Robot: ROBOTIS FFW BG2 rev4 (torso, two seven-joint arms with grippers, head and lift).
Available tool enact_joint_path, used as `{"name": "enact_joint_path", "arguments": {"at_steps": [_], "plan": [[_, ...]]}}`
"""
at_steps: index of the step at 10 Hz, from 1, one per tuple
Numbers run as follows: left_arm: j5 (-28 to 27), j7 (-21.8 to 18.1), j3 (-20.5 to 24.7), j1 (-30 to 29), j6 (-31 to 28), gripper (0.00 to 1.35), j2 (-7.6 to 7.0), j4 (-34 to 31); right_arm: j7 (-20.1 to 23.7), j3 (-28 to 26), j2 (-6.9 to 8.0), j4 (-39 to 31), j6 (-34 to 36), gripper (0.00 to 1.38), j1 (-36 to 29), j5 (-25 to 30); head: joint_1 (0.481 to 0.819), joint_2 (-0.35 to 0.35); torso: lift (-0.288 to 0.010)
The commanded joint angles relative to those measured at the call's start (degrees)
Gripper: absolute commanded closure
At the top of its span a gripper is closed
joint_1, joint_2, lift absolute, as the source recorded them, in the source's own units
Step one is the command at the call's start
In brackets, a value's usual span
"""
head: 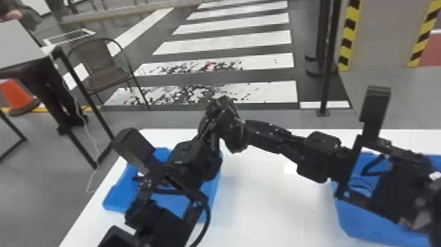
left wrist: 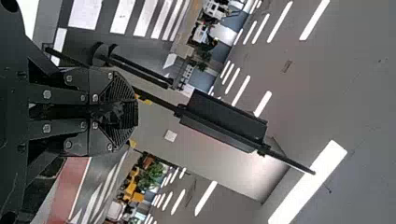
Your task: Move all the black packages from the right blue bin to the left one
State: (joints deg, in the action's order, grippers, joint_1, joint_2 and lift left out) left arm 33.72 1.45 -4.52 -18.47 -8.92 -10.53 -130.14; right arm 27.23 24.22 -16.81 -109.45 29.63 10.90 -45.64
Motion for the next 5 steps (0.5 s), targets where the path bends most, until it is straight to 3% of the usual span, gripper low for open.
{"name": "enact_joint_path", "arguments": {"at_steps": [1, 2, 3, 4, 5], "plan": [[-5.6, 1.3, 2.0, 0.6, 1.3, 1.22, 0.16, 0.4, 0.0, -0.5, 0.02, 1.1, -1.6, 0.38, -0.8, 0.1, 0.599, 0.272, -0.154], [-13.6, 3.1, 4.4, 1.5, 3.3, 1.22, 0.43, 2.7, 0.0, -1.8, 0.02, 1.5, -1.8, 0.14, -2.0, 0.3, 0.591, 0.282, -0.154], [-20.1, 4.7, 6.9, 2.4, 3.3, 1.22, 0.69, 6.0, 0.0, -3.9, 0.02, 1.9, -1.8, 0.10, -3.7, 0.6, 0.586, 0.305, -0.154], [-20.4, 5.8, 8.2, 3.1, 3.3, 1.22, 0.78, 10.8, -0.2, -6.2, 0.02, 2.2, -2.2, 0.12, -5.3, 1.2, 0.586, 0.319, -0.154], [-24.8, 6.8, 10.5, 3.7, 5.8, 1.22, 1.57, 15.5, -0.7, -8.2, 0.11, 2.7, -3.2, 0.12, -6.4, 1.5, 0.598, 0.333, -0.154]]}}
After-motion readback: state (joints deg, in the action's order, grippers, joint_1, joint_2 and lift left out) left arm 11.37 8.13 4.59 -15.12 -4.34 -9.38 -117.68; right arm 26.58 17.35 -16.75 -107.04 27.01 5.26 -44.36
